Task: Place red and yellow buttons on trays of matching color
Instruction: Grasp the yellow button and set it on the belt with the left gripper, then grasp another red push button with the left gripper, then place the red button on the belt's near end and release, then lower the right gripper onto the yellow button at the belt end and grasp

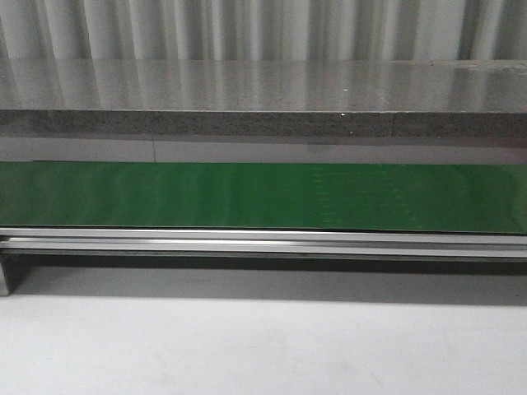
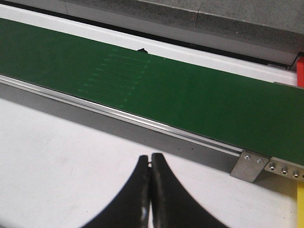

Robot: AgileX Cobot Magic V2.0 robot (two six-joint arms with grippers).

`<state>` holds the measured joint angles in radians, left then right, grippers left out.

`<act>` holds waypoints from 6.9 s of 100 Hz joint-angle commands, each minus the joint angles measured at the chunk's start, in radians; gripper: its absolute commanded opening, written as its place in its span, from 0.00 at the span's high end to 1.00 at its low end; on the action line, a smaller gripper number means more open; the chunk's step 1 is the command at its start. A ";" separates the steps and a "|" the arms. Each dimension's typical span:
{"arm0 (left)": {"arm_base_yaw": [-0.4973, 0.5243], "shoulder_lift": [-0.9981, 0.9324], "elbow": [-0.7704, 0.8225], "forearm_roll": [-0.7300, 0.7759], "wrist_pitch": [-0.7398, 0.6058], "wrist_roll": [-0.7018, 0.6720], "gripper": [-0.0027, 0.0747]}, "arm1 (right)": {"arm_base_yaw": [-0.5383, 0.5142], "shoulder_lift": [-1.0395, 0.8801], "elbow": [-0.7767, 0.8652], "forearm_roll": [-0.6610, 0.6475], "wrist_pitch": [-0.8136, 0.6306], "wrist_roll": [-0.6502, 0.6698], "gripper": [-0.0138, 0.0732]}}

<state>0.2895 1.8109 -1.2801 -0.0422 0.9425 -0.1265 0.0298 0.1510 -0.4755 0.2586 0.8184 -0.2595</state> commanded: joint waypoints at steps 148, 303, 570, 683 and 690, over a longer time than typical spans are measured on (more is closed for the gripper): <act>-0.198 -0.183 -0.205 -0.008 0.087 0.050 0.21 | 0.003 0.011 -0.025 0.016 -0.067 -0.011 0.92; 0.120 0.113 -0.274 0.078 0.030 0.104 0.78 | 0.003 0.011 -0.025 0.016 -0.067 -0.011 0.92; -0.527 -1.066 0.529 -0.044 -0.435 0.159 0.99 | 0.003 0.011 -0.025 0.016 -0.067 -0.011 0.92; -0.527 -1.425 0.746 -0.062 -0.402 0.159 0.99 | 0.312 1.041 -0.627 0.047 -0.057 -0.008 0.09; -0.527 -1.425 0.746 -0.062 -0.402 0.159 0.99 | 0.310 1.101 -0.657 0.046 -0.044 -0.004 0.10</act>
<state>-0.2290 0.3808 -0.5088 -0.0901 0.6200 0.0327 0.3403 1.2124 -1.0689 0.2853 0.7927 -0.2595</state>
